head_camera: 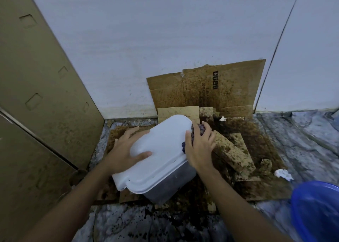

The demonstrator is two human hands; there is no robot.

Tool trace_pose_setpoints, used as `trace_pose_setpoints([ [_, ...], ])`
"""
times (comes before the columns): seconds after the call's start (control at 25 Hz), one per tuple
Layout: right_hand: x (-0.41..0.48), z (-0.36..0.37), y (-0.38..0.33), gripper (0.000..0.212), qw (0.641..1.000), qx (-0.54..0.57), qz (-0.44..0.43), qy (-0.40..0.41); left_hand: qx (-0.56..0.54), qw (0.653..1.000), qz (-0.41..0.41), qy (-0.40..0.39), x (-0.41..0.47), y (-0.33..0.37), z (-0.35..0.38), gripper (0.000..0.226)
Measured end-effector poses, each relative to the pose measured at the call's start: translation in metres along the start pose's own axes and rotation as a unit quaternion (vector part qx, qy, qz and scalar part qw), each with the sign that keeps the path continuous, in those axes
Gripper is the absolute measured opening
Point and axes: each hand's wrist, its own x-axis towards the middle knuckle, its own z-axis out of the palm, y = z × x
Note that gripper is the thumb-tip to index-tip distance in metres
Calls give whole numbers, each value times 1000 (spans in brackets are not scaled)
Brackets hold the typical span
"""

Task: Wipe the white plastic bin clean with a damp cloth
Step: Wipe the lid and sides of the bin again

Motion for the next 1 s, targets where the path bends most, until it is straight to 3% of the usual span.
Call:
trace_pose_setpoints([
  [0.16, -41, 24, -20, 59, 999, -7, 40, 24, -22, 997, 16, -74, 26, -10, -9, 76],
  [0.4, -75, 44, -36, 60, 992, 79, 82, 50, -46, 994, 44, -90, 35, -13, -9, 75],
  [0.76, -48, 26, -27, 57, 966, 243, 54, 67, -125, 990, 20, -54, 34, -19, 5, 85],
  [1.0, -18, 3, -8, 54, 956, 292, 10, -35, -180, 981, -49, 45, 11, -10, 47, 91],
])
